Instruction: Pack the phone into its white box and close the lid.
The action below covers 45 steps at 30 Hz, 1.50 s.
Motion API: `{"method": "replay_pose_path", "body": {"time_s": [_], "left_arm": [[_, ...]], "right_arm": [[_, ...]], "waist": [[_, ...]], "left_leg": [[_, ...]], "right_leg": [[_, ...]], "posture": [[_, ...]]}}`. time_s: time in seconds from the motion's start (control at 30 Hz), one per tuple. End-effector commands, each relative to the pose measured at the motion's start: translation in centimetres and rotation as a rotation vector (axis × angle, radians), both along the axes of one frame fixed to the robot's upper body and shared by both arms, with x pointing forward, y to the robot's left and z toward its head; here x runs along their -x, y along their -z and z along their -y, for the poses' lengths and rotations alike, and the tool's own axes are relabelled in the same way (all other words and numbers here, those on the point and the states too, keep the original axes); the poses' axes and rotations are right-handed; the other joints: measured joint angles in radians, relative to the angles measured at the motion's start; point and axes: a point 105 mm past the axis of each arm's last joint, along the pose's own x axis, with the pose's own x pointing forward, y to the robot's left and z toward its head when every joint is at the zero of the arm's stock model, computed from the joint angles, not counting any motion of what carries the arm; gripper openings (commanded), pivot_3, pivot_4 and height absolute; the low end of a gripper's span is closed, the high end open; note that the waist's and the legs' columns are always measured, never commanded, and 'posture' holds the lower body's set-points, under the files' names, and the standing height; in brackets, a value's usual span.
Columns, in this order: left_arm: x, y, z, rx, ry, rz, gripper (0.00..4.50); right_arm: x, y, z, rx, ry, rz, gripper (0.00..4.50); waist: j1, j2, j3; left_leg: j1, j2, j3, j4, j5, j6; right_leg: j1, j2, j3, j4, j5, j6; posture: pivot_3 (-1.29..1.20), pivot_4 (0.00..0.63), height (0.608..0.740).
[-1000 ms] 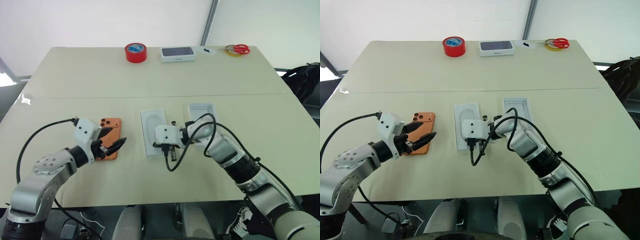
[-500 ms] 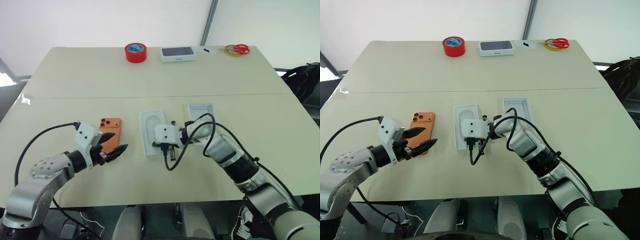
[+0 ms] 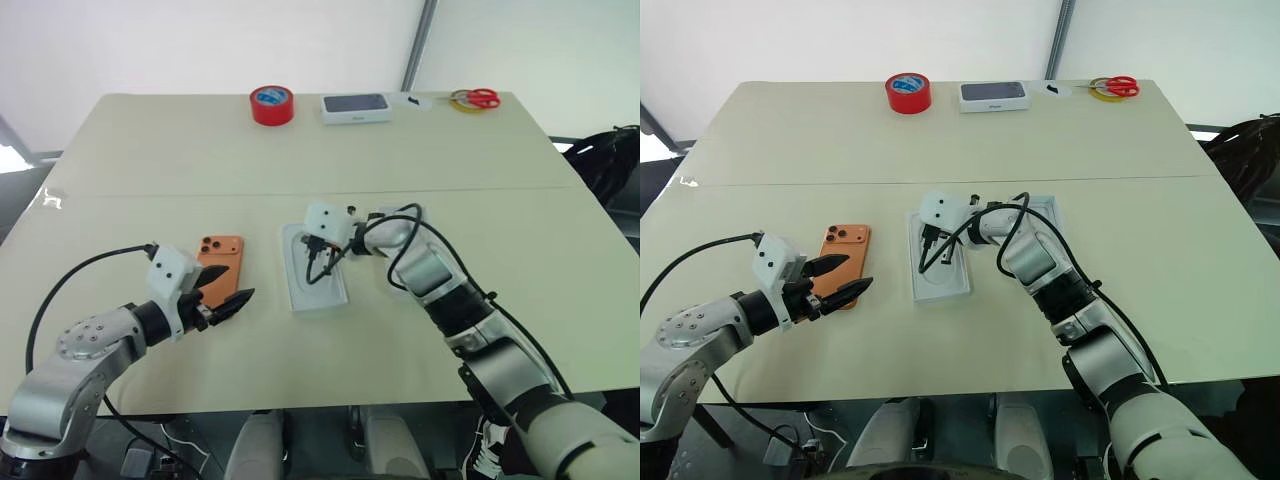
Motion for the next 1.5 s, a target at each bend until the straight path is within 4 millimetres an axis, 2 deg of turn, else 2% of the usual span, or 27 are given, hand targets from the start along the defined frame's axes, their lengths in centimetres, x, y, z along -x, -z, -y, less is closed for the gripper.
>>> {"method": "replay_pose_path", "body": {"time_s": [0.03,0.13,0.37,0.5,0.6,0.67,0.73,0.83,0.87,0.93,0.97,1.07,1.3,1.5], "left_arm": [[0.1,-1.2,0.4,-0.01,0.022,0.059,3.55],[0.2,-1.2,0.5,-0.01,0.022,0.06,3.55],[0.3,-1.1,0.5,-0.01,0.018,0.056,3.55],[0.3,-1.2,0.6,-0.009,0.019,0.056,3.55],[0.1,-1.1,0.4,-0.012,0.011,0.056,3.55],[-0.1,-1.1,0.0,-0.014,-0.014,0.053,3.55],[-0.6,-1.3,-1.4,0.004,-0.09,0.042,3.55],[-1.1,-1.4,-3.0,0.053,-0.179,0.006,3.55],[-1.4,-1.3,-4.0,0.077,-0.236,-0.023,3.55],[-1.6,-1.1,-5.9,0.104,-0.336,-0.071,4.42],[-1.7,-1.1,-6.4,0.107,-0.361,-0.084,4.47],[-1.9,-0.3,-8.0,0.076,-0.469,-0.187,4.47],[-1.6,1.6,-8.0,0.125,-0.504,-0.441,4.47],[-1.0,3.1,-4.1,0.123,-0.352,-0.57,4.47]], "right_arm": [[-1.1,-1.2,-0.7,-0.011,0.011,0.068,0.04],[-0.7,-0.4,-0.9,0.023,-0.022,0.048,0.04],[3.4,1.2,-0.9,0.112,-0.237,-0.044,0.04],[3.7,1.2,-0.6,0.124,-0.233,-0.036,0.04],[2.7,0.1,-0.6,0.09,-0.179,0.008,0.04],[1.7,-1.7,-0.7,0.013,-0.117,0.048,0.04],[1.3,-3.6,-1.1,-0.071,-0.081,0.064,0.04],[1.5,-4.8,-1.5,-0.13,-0.076,0.067,0.04],[1.9,-5.0,-2.1,-0.137,-0.086,0.065,0.04],[3.1,-5.1,-3.4,-0.143,-0.123,0.057,0.0],[3.6,-5.1,-3.8,-0.142,-0.137,0.052,0.0],[5.7,-3.2,-6.8,-0.03,-0.236,0.038,0.0],[6.6,-1.3,-9.2,0.081,-0.274,0.007,0.0],[6.9,1.0,-9.9,0.171,-0.307,-0.011,0.0]], "waist": [[-0.001,0.0,0.0],[-0.002,0.0,0.0],[0.001,0.0,0.0],[0.001,0.0,0.0],[0.001,0.0,0.0],[0.001,0.0,0.0],[0.001,0.0,0.0],[0.002,0.0,0.0],[0.003,0.0,0.0],[0.001,0.0,0.0],[-0.001,0.0,0.0],[-0.002,0.0,0.0],[0.003,-0.001,0.0],[0.001,0.0,0.0]], "left_leg": [[0.0,0.0,0.0,0.0,0.0,0.0],[0.0,0.0,0.0,0.0,0.0,0.0],[0.0,0.0,0.0,0.0,0.0,0.0],[0.0,0.0,0.0,0.0,0.0,0.0],[0.0,0.0,0.0,0.0,0.0,0.0],[0.0,0.0,0.0,0.0,0.0,0.0],[0.0,0.0,0.0,0.0,0.0,0.0],[0.0,0.001,0.0,0.0,0.0,0.0],[0.0,0.001,-0.001,0.0,0.0,0.0],[0.0,0.001,-0.001,0.0,0.0,0.0],[0.0,0.001,-0.001,0.0,0.0,0.0],[0.0,0.001,-0.001,0.0,0.0,0.0],[0.0,0.0,-0.002,0.0,0.0,0.0],[0.001,-0.001,-0.002,0.0,0.0,-0.001]], "right_leg": [[0.0,0.0,0.0,0.0,0.0,0.0],[0.0,0.0,0.0,0.0,0.0,0.0],[0.0,0.0,0.0,0.0,0.0,0.0],[0.0,0.0,0.0,0.0,0.0,0.0],[0.0,0.0,0.0,0.0,0.0,0.0],[0.0,0.0,0.0,0.0,0.0,0.0],[0.0,0.0,0.0,0.0,0.0,0.0],[0.0,0.0,0.0,0.0,0.0,0.0],[0.0,0.0,0.0,0.0,0.0,0.001],[0.0,0.0,0.0,0.0,0.001,0.001],[0.0,0.0,0.0,0.001,0.001,0.002],[0.0,0.001,0.0,0.001,0.002,0.003],[0.0,0.0,-0.001,0.001,0.002,0.003],[0.0,0.0,-0.001,0.002,0.002,0.003]], "posture": [[0.0,0.15,0.74],[0.0,0.15,0.74],[0.0,0.15,0.74],[0.0,0.15,0.74],[0.0,0.15,0.74],[0.0,0.15,0.74],[0.0,0.15,0.74],[0.0,0.15,0.74],[0.0,0.15,0.74],[0.0,0.15,0.74],[0.0,0.15,0.74],[0.0,0.15,0.74],[0.0,0.15,0.74],[0.0,0.15,0.74]]}}
